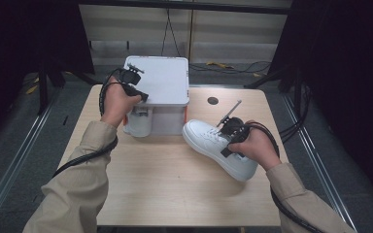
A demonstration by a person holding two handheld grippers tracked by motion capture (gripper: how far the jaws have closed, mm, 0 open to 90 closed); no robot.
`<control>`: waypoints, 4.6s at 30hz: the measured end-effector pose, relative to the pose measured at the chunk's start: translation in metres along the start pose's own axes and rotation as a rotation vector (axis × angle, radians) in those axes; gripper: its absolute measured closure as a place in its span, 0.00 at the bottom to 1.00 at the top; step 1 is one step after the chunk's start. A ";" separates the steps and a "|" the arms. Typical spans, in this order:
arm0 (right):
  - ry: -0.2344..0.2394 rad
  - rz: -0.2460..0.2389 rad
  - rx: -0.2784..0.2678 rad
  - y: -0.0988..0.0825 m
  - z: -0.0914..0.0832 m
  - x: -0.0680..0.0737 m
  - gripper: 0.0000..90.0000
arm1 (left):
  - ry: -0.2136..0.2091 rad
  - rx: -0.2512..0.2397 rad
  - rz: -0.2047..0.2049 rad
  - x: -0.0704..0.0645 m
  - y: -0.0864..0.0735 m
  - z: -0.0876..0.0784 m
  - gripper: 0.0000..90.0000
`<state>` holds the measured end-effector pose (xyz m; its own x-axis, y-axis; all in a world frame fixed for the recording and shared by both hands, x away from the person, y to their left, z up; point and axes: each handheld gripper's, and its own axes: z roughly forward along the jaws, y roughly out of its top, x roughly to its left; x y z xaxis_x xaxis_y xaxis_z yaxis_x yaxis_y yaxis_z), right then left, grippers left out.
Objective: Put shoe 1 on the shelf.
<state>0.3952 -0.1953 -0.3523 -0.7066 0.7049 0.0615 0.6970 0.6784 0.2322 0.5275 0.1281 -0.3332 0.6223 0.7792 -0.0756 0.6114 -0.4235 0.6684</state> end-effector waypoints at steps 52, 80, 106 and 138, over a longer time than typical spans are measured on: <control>0.063 -0.040 0.062 0.078 0.062 0.049 0.71 | -0.019 -0.014 0.010 0.001 -0.002 0.000 1.00; 0.026 0.034 -0.109 0.074 0.029 0.053 0.92 | -0.019 -0.013 0.010 0.001 -0.001 0.001 1.00; 0.085 -0.014 -0.173 0.123 0.092 0.069 0.73 | -0.045 -0.033 -0.003 0.005 -0.005 0.000 1.00; 0.069 -0.304 -0.174 0.075 0.074 0.077 1.00 | -0.023 -0.025 0.001 0.001 -0.003 0.001 1.00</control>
<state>0.4025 -0.0750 -0.4016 -0.8891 0.4567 0.0286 0.4268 0.8051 0.4119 0.5264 0.1294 -0.3365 0.6339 0.7679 -0.0916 0.5985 -0.4122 0.6869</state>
